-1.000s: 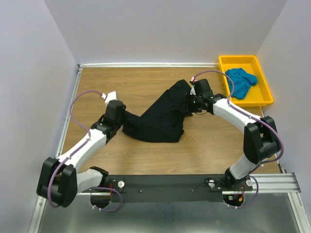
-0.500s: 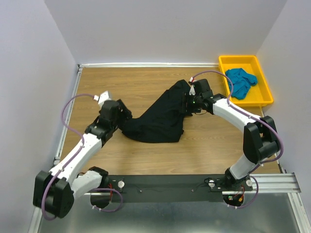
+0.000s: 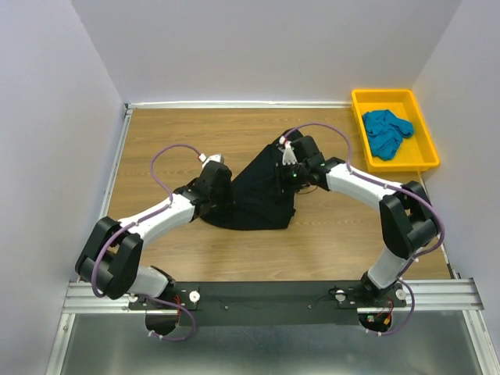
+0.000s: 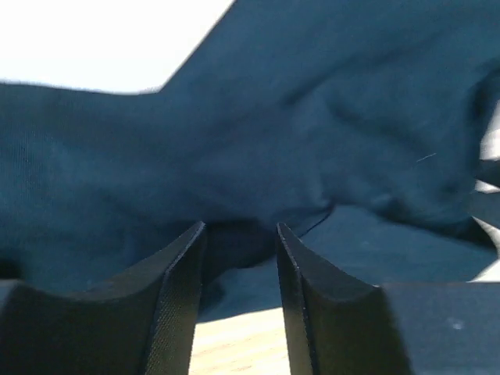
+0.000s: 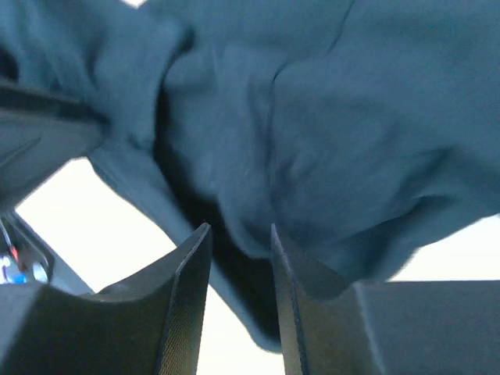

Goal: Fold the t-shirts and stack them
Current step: Flatten the tshirt out

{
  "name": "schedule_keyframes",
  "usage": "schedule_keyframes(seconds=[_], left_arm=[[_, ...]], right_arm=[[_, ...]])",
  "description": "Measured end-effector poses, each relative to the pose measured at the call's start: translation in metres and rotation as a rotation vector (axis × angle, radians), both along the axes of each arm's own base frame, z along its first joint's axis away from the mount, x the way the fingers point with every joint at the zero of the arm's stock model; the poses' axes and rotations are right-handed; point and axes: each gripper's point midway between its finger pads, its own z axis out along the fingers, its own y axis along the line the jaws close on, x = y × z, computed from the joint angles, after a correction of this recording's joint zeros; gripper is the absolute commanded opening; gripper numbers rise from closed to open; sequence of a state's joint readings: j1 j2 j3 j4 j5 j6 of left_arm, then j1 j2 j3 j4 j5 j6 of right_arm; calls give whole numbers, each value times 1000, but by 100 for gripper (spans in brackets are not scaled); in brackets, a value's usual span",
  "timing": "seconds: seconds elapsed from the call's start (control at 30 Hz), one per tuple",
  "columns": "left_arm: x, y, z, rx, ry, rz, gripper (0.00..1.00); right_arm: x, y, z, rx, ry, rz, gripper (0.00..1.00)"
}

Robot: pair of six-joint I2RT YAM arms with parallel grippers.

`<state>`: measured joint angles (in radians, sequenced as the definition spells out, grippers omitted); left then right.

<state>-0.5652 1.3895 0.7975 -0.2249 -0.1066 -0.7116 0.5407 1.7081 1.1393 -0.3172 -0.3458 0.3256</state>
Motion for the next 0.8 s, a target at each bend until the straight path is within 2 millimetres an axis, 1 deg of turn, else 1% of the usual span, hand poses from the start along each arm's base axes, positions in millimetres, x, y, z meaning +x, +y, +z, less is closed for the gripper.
schedule_keyframes(seconds=[0.03,0.07,0.13,0.17,0.2,0.23,0.3,0.37,0.4,0.5,0.53,0.57,0.6,0.63,0.73,0.8], left_arm=[[-7,3,-9,6,24,-1,43],[-15,7,-19,14,51,1,42],[-24,12,-30,24,78,7,41],[-28,14,-32,27,85,10,41],[-30,16,-33,25,88,11,39],[-32,17,-34,24,90,12,36],[-36,18,-35,21,94,16,35],[-40,20,-37,22,103,16,35],[-43,22,-38,25,111,18,35],[-50,26,-38,32,127,23,54],[-51,27,-36,33,125,21,61],[-52,28,-33,28,124,25,71],[-52,28,-26,21,115,28,73],[-51,28,-20,17,105,30,75],[-36,19,13,-6,54,35,76],[-18,6,44,-37,-13,28,76]], right_arm=[[-6,4,-4,3,12,11,43],[-14,6,-9,0,26,24,43],[-31,9,-22,-14,63,47,43],[-43,9,-30,-26,87,59,43],[-49,8,-35,-33,101,64,43],[-59,7,-44,-45,125,72,42],[-78,2,-58,-71,171,80,42],[-90,1,-66,-77,200,90,42],[-91,1,-65,-72,201,89,42],[-93,2,-65,-66,203,88,43],[-94,2,-64,-65,203,87,43],[-94,2,-64,-64,202,87,44],[-94,2,-63,-62,201,85,45],[-93,2,-61,-61,198,83,46],[-91,3,-48,-44,170,75,56],[-86,3,-37,-34,136,63,63]])
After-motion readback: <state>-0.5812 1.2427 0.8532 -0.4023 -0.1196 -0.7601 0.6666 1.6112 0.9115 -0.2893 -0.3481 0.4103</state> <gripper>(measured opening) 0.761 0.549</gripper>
